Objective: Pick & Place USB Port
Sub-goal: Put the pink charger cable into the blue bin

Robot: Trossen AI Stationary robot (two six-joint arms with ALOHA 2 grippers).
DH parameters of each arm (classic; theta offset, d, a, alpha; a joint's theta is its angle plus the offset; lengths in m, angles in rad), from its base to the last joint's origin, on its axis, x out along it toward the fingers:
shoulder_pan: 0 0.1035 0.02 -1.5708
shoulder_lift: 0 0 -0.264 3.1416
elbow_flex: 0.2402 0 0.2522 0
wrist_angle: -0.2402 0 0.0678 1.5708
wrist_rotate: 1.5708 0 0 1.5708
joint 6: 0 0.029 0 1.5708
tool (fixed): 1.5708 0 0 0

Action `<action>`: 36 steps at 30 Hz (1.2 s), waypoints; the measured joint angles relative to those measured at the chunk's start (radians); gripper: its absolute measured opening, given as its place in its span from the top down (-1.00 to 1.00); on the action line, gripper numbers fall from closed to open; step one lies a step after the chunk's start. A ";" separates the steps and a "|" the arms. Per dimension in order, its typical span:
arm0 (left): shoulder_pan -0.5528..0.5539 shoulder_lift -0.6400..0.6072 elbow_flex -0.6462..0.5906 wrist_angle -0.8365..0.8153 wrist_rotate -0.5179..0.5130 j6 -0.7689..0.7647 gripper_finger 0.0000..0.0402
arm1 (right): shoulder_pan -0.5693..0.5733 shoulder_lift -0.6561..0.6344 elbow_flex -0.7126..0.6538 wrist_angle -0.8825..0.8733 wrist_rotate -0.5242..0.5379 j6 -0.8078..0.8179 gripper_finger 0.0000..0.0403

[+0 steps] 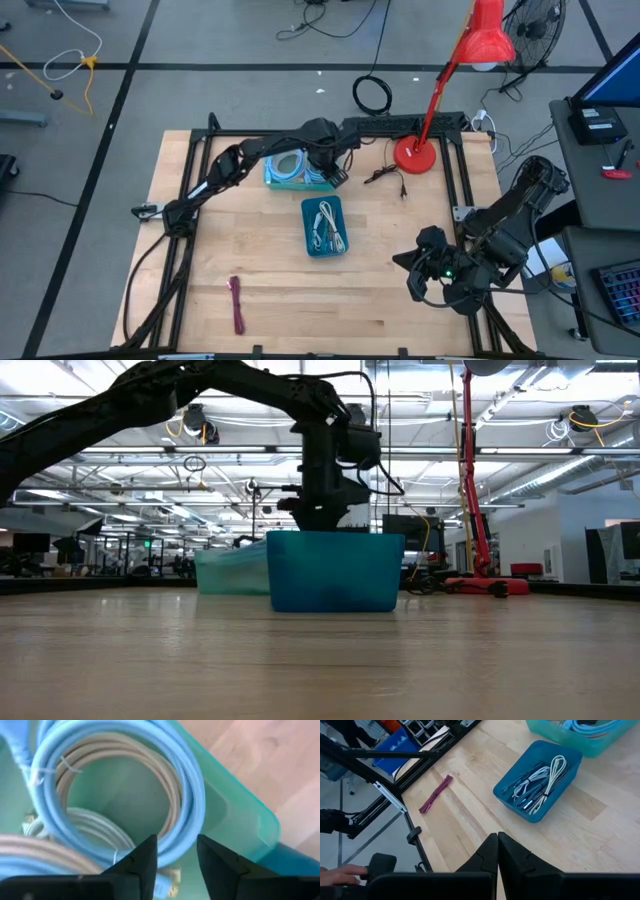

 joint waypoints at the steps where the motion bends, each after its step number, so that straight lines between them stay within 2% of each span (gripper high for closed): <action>1: 0.000 -0.005 0.000 0.001 0.000 0.000 0.27 | 0.000 0.000 0.000 0.000 0.000 -0.002 1.00; 6: -0.003 -0.053 0.000 0.015 -0.004 0.001 0.16 | 0.000 0.000 0.000 0.006 0.002 -0.009 1.00; 13: -0.023 -0.175 0.000 0.032 0.014 0.015 0.18 | 0.000 0.000 0.000 0.008 0.002 -0.022 1.00; 20: -0.141 -0.335 0.001 -0.007 0.088 -0.083 0.19 | 0.000 0.000 0.000 0.009 0.002 -0.059 1.00; 26: -0.357 -0.423 0.002 -0.071 0.087 -0.295 0.19 | -0.013 0.000 0.000 0.007 0.002 -0.087 1.00; 29: -0.492 -0.435 0.002 -0.122 0.047 -0.440 0.19 | -0.019 0.000 0.000 0.008 0.000 -0.092 1.00; 36: -0.808 -0.426 -0.031 -0.147 -0.075 -0.922 0.19 | -0.040 0.000 0.000 0.013 -0.003 -0.149 1.00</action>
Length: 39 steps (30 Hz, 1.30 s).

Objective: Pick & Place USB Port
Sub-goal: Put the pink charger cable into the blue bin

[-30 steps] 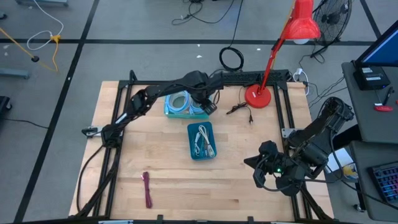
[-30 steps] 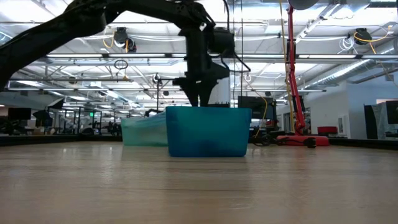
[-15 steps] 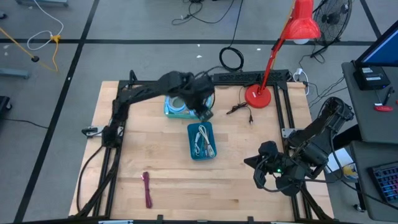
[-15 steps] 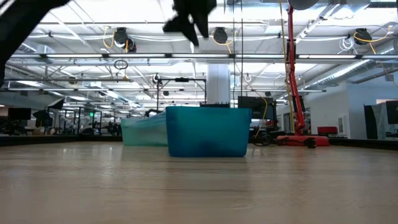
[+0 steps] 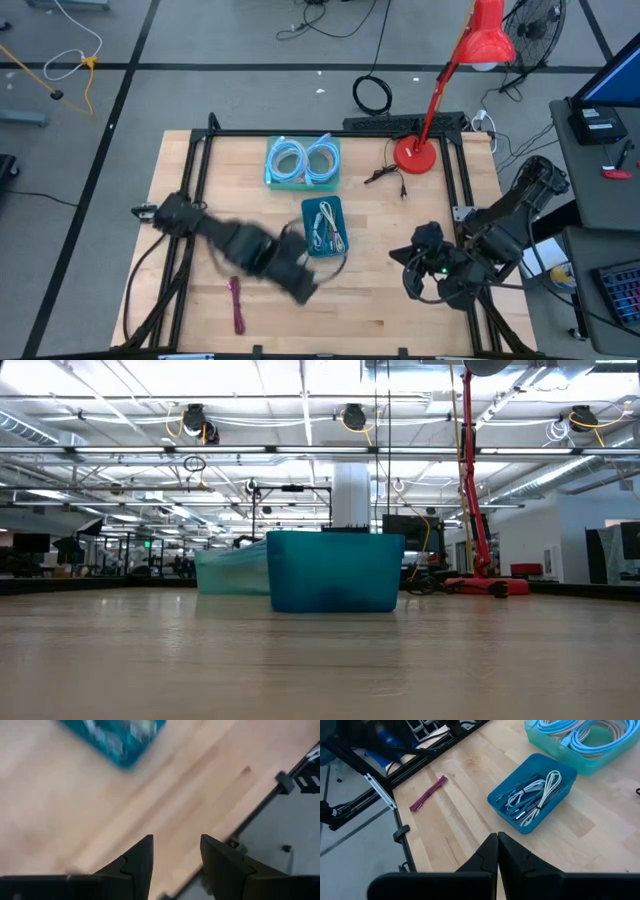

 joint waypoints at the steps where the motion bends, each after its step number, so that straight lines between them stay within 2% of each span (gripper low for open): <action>1: -0.037 0.001 -0.016 0.000 -0.009 -0.071 0.19 | -0.003 0.000 0.000 0.006 -0.001 -0.009 1.00; 4: -0.130 0.000 -0.080 -0.004 -0.015 -0.292 0.19 | -0.011 0.000 0.000 0.024 -0.001 -0.041 1.00; 7: -0.209 0.000 -0.155 -0.003 0.027 -0.486 0.19 | -0.024 0.000 0.000 0.051 -0.003 -0.084 1.00; 13: -0.301 0.001 -0.367 0.002 0.228 -0.730 0.19 | -0.056 0.000 0.000 0.093 -0.005 -0.164 1.00; 17: -0.324 0.000 -0.511 0.068 0.312 -0.785 0.19 | -0.079 0.000 0.000 0.127 -0.049 -0.210 1.00; 23: -0.335 0.000 -0.728 0.344 0.340 -0.839 0.19 | -0.095 0.000 0.000 0.159 -0.082 -0.235 1.00; 28: -0.332 -0.004 -0.815 0.338 0.400 -0.858 0.19 | -0.092 0.000 0.000 0.170 -0.087 -0.230 1.00; 34: -0.335 -0.054 -0.913 0.439 0.329 -0.894 0.19 | -0.092 0.000 0.000 0.188 -0.105 -0.231 1.00; 39: -0.343 -0.083 -1.083 0.629 0.380 -0.951 0.19 | -0.092 0.000 0.000 0.205 -0.105 -0.237 1.00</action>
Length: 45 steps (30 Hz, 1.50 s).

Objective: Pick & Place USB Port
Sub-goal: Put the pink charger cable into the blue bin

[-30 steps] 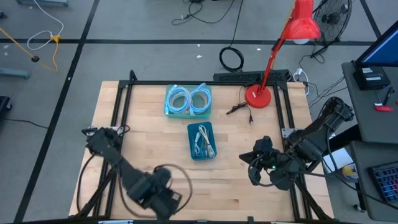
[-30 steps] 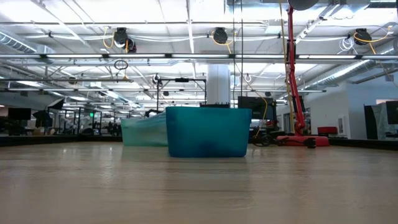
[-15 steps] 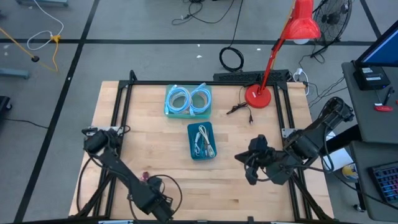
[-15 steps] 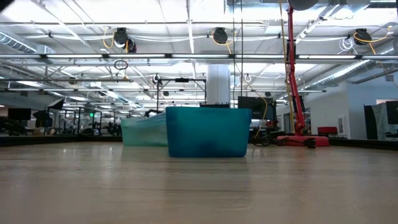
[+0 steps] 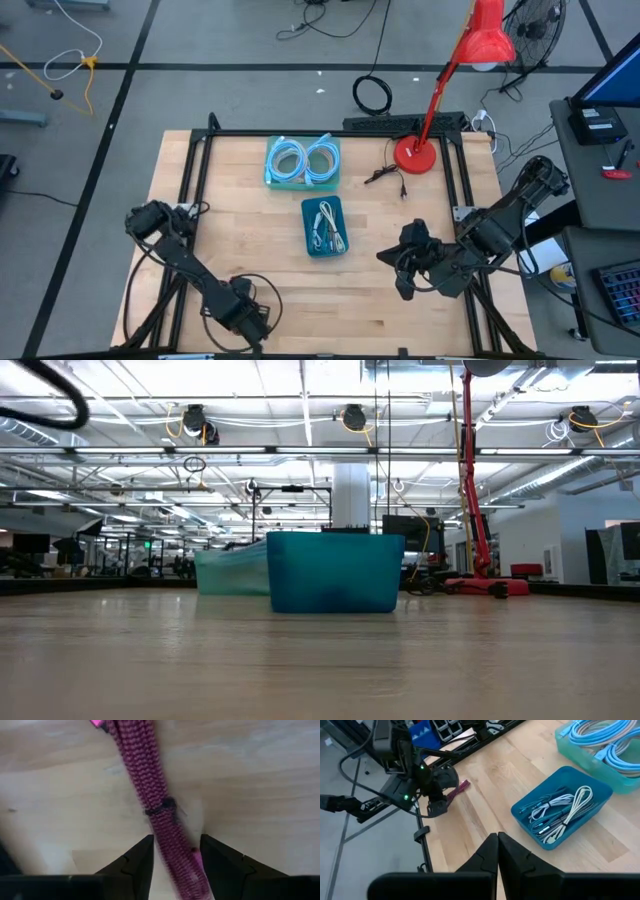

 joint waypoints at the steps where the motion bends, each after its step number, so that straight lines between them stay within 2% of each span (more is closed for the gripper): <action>1: -0.005 -0.010 -0.028 0.050 0.004 -0.009 0.18 | 0.000 0.000 0.000 0.004 0.000 -0.002 1.00; 5: -0.007 -0.045 -0.136 0.222 -0.016 -0.064 0.25 | 0.000 0.000 0.000 0.028 0.000 -0.019 1.00; 7: -0.001 -0.062 -0.168 0.274 -0.045 -0.070 0.43 | 0.000 0.000 0.000 0.033 0.002 -0.020 1.00; 10: 0.022 -0.086 -0.175 0.296 -0.092 -0.011 0.86 | 0.000 0.000 0.000 0.044 0.003 -0.023 1.00; 11: 0.034 -0.101 -0.170 0.293 -0.124 0.009 0.90 | 0.000 0.000 0.000 0.046 0.005 -0.024 1.00; 12: 0.052 -0.116 -0.168 0.293 -0.169 0.029 0.90 | 0.000 0.000 0.000 0.046 0.008 -0.024 1.00; 17: 0.160 -0.274 -0.141 0.289 -0.582 0.126 0.94 | 0.000 0.000 0.000 0.048 0.033 -0.019 1.00; 19: 0.216 -0.331 -0.121 0.295 -0.687 0.192 0.94 | 0.000 0.000 0.000 0.051 0.033 -0.018 1.00; 21: 0.307 -0.363 -0.104 0.294 -0.729 0.299 0.94 | 0.000 0.000 0.000 0.052 0.034 -0.014 1.00; 23: 0.412 -0.369 -0.081 0.356 -0.701 0.439 0.94 | 0.000 0.000 0.000 0.050 0.045 -0.013 1.00; 27: 0.588 -0.332 -0.026 0.576 -0.557 0.703 0.94 | 0.000 0.000 0.000 0.051 0.079 -0.015 1.00; 32: 0.713 -0.253 0.044 0.518 -0.428 0.792 0.94 | 0.000 0.000 0.000 0.070 0.080 -0.016 1.00; 37: 0.735 -0.199 0.057 0.496 -0.321 0.802 0.94 | 0.014 0.000 0.000 0.072 0.081 -0.016 1.00; 45: 0.704 -0.120 0.056 0.438 -0.283 0.751 0.94 | 0.021 0.000 0.000 0.073 0.083 -0.013 1.00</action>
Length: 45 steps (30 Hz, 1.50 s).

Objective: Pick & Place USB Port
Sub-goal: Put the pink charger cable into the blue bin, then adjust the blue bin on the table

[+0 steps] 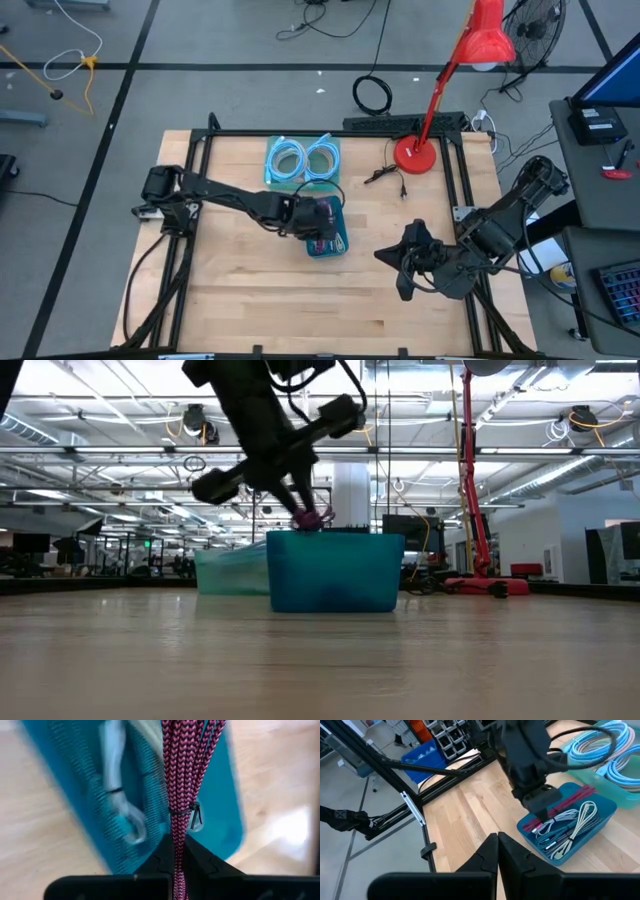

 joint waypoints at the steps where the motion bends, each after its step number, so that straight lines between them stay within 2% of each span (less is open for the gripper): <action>1: -0.003 0.001 -0.001 -0.017 -0.001 -0.006 0.94 | 0.000 0.000 0.000 0.001 0.000 0.000 1.00; 9: -0.001 0.017 0.001 -0.025 0.030 -0.042 0.91 | 0.005 0.000 0.000 0.015 0.000 0.000 1.00; 19: 0.013 0.016 0.001 -0.090 0.038 -0.018 0.41 | 0.005 0.000 0.000 0.015 0.000 0.000 1.00; 24: 0.029 -0.002 0.000 -0.050 0.021 0.066 0.27 | 0.005 0.000 0.000 0.014 -0.002 0.000 1.00; 27: 0.035 -0.031 0.001 0.037 0.007 0.112 0.25 | 0.005 0.000 0.000 0.015 -0.002 0.000 1.00; 30: 0.032 -0.068 0.000 0.178 0.012 0.180 0.28 | 0.005 0.000 0.000 0.014 -0.003 0.000 1.00; 32: 0.016 -0.088 0.002 0.293 0.057 0.229 0.33 | 0.005 0.001 0.000 0.011 -0.005 -0.001 1.00; 35: -0.039 -0.089 0.005 0.405 0.148 0.257 0.53 | 0.005 0.001 0.000 0.005 -0.006 -0.001 1.00; 39: -0.124 -0.053 0.004 0.313 0.201 0.330 0.93 | 0.005 0.001 0.000 -0.002 -0.006 -0.004 1.00; 41: -0.152 -0.026 0.000 0.202 0.213 0.344 0.96 | 0.005 0.001 0.000 -0.003 -0.005 -0.004 1.00; 45: -0.178 0.049 -0.001 0.122 0.242 0.402 0.99 | -0.002 0.001 0.000 -0.003 -0.004 -0.011 1.00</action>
